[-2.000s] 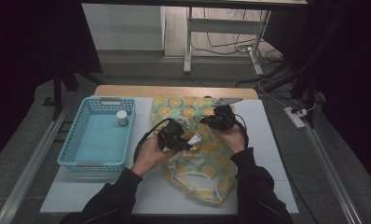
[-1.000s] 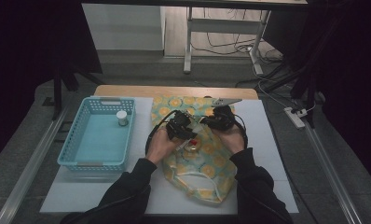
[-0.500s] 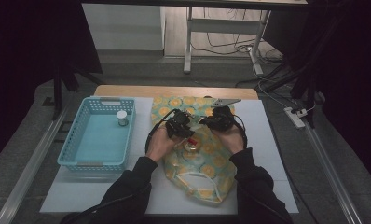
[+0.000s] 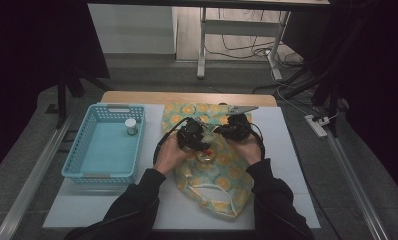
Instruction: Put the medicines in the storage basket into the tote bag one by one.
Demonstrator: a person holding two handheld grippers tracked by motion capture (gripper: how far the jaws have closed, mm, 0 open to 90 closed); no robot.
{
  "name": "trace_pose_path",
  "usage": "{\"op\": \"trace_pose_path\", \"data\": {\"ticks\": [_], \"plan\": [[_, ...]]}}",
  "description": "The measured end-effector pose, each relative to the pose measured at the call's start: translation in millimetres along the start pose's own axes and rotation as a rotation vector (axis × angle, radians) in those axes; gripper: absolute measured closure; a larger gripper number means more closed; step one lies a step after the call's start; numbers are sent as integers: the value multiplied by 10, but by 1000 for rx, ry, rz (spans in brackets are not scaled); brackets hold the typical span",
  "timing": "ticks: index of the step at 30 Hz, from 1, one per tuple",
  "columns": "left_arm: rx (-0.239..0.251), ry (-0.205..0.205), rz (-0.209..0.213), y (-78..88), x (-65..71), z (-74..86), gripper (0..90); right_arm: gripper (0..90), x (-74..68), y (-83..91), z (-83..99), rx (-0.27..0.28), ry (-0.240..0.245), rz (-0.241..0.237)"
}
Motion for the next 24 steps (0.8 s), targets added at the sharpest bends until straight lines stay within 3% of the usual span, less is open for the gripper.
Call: {"op": "trace_pose_path", "data": {"ticks": [3,7,20,24], "plan": [[17,-6,33,52,35,14,418,895,2,1,-1,1,3,-1],[24,-43,39,122,81,48,345,895,5,0,1,1,3,-1],[101,44,156,380,-5,148,157,895,0,8,-5,1,6,-1],[119,52,175,453,-68,193,95,895,-1,13,-6,1,7,-1]]}}
Point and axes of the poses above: each handheld gripper's, and its own axes: y roughly backward along the jaws, z roughly out of its underside, x roughly to its right, the point moved 3 cm from there along -y, roughly forward along the jaws, and after that the axes turned 6 degrees about -z, right-handed, at the moved point
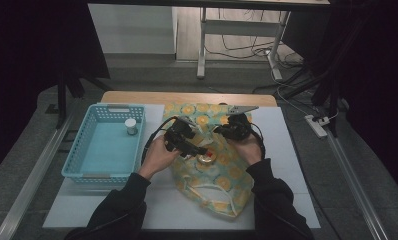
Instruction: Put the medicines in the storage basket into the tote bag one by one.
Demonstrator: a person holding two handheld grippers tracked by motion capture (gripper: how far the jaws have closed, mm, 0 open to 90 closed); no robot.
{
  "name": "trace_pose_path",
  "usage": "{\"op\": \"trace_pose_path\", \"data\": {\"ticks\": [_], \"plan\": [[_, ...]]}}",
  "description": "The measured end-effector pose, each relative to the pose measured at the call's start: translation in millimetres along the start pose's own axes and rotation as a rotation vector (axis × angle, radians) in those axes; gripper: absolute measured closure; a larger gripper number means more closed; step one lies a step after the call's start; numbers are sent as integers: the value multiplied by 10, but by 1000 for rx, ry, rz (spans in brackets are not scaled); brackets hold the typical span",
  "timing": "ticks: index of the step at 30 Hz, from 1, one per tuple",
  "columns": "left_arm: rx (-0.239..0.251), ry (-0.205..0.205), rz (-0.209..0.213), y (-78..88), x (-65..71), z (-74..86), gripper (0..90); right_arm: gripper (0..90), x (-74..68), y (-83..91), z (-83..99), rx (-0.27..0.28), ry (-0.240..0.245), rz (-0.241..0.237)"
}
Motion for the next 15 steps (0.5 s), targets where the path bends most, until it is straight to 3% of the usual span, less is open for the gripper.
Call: {"op": "trace_pose_path", "data": {"ticks": [4,10,15], "plan": [[30,7,15,118,-70,31,48,895,0,3,0,2,-1,3],[26,-13,-29,286,-170,89,4,895,-4,0,-1,-1,1,0],[53,19,-57,472,-297,163,0,895,-3,-1,2,-2,0,0]]}}
Point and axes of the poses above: each handheld gripper's, and its own axes: y roughly backward along the jaws, z roughly out of its underside, x roughly to its right, the point moved 3 cm from there along -y, roughly forward along the jaws, and after that the axes turned 6 degrees about -z, right-handed, at the moved point
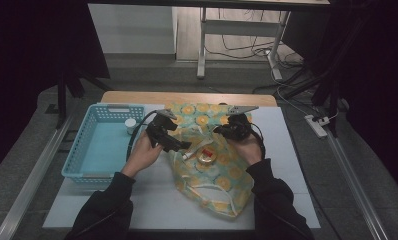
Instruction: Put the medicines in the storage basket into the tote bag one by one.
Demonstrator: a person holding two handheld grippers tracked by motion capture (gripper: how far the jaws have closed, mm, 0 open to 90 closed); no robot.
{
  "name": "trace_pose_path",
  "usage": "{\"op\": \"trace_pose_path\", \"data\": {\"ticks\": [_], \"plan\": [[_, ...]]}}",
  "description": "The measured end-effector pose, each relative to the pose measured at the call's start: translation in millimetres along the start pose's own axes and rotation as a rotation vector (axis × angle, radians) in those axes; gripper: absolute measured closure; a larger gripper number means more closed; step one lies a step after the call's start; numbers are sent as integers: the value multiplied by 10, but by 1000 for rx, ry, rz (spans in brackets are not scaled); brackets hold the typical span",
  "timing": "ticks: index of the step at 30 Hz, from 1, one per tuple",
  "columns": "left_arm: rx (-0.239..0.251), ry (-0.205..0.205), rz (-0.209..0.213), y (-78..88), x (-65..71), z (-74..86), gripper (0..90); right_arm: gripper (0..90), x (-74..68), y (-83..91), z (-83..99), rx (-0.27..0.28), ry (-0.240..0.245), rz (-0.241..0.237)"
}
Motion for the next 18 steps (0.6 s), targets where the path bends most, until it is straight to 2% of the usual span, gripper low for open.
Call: {"op": "trace_pose_path", "data": {"ticks": [6,12,18], "plan": [[1,27,-39,207,-179,75,0,895,-6,-5,1,-3,0,0],[29,36,-94,391,-376,159,0,895,-10,-3,0,-3,6,1],[68,87,-137,545,-587,265,0,895,-22,-2,-4,-3,6,-5]]}}
Point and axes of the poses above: each handheld gripper's, and its own axes: y roughly backward along the jaws, z roughly out of its underside, x roughly to its right, the point moved 3 cm from there along -y, roughly forward along the jaws, and after that the axes turned 6 degrees about -z, right-handed, at the moved point
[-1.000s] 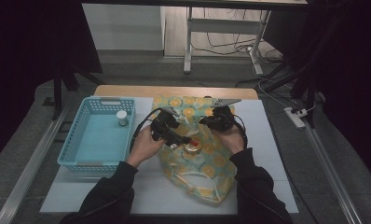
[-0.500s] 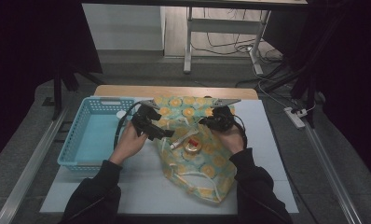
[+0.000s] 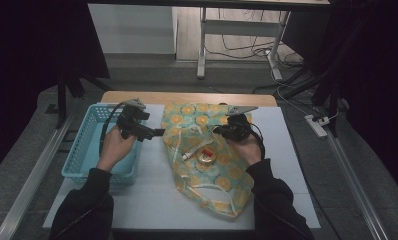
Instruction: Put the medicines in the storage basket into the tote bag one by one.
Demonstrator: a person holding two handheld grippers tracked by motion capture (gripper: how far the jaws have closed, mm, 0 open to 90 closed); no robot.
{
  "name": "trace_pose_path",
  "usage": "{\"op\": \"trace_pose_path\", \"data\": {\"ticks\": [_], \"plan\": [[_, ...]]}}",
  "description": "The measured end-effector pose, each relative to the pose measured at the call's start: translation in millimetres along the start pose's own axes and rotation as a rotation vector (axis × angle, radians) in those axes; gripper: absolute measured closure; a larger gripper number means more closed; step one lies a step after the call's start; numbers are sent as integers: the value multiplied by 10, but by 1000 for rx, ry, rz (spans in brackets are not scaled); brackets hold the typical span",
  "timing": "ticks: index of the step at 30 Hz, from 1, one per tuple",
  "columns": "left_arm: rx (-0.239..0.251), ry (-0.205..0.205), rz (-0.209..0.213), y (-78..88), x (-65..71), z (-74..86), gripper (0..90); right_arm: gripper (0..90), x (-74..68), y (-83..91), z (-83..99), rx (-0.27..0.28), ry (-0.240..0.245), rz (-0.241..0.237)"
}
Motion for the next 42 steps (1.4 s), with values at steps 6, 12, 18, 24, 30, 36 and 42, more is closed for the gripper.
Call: {"op": "trace_pose_path", "data": {"ticks": [6,12,18,24,30,36,42], "plan": [[-5,25,-84,104,-224,65,4,895,1,-5,2,0,-4,-2],[-25,46,-125,141,-408,122,3,896,-1,-10,4,-1,-6,-5],[-66,67,-182,132,-562,197,5,896,4,-8,5,-1,-6,-2],[-118,74,-237,59,-697,292,11,895,2,-12,5,-1,-3,-2],[-148,76,-232,-36,-819,379,0,895,4,-11,5,-1,-3,-2],[-182,102,-227,-145,-928,456,0,895,8,-12,7,-2,-3,-2],[-223,114,-241,-246,-995,504,1,895,9,-15,8,-1,-4,-3]]}}
Point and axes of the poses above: each handheld gripper's, and its own axes: y roughly backward along the jaws, z roughly out of its underside, x roughly to its right, the point moved 3 cm from there along -y, roughly forward along the jaws, and after that the axes turned 6 degrees about -z, right-handed, at the moved point
